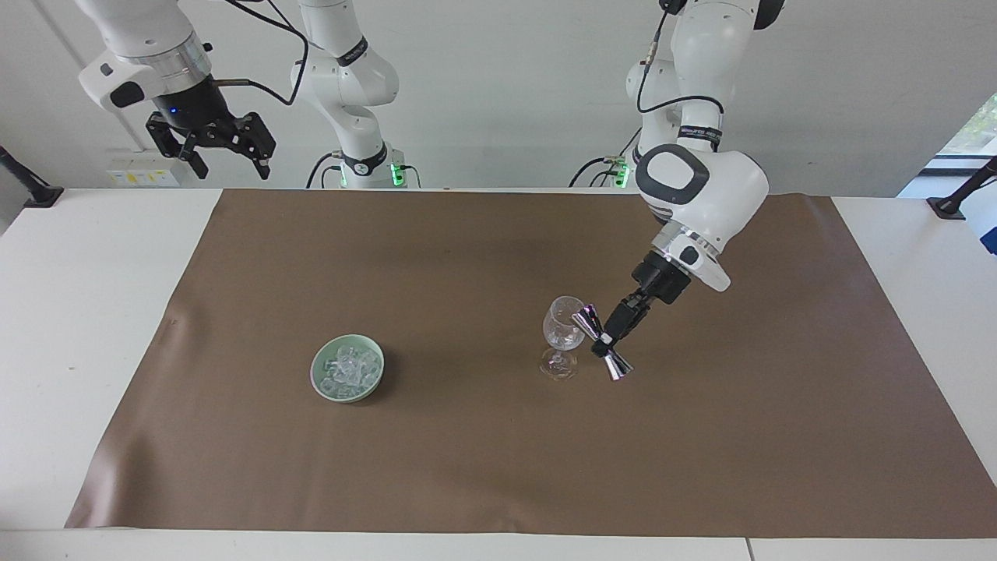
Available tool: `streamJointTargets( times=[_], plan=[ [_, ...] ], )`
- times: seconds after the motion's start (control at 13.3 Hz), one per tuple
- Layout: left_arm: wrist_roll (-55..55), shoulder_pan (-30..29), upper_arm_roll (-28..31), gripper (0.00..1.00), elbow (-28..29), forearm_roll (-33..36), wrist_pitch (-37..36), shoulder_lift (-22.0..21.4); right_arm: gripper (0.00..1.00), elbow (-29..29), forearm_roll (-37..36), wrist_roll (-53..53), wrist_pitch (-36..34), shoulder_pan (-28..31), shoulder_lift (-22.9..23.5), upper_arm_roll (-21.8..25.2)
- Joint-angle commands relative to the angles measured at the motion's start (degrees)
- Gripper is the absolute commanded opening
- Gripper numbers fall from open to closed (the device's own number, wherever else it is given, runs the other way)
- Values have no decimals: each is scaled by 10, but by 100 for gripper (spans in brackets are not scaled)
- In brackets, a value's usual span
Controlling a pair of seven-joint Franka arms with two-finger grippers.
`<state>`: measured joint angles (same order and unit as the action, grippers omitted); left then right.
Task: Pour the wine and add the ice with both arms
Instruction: 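Hold the silver cup tipped over the clear glass with the left gripper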
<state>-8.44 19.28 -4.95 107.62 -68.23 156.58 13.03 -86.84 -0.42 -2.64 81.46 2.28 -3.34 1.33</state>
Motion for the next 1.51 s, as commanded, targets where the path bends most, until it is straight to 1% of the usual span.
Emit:
streamJointTargets(
  times=[0.0,0.6,1.43],
  plan=[
    [20,8,5,0,14,-8,8,-14,100,-7,6,6,5,0,-8,0],
    [31,8,4,0,42,-7,8,-33,100,-7,6,6,5,0,-7,0],
    [32,16,5,0,47,-18,10,-38,100,-7,6,6,5,0,-8,0]
  ],
)
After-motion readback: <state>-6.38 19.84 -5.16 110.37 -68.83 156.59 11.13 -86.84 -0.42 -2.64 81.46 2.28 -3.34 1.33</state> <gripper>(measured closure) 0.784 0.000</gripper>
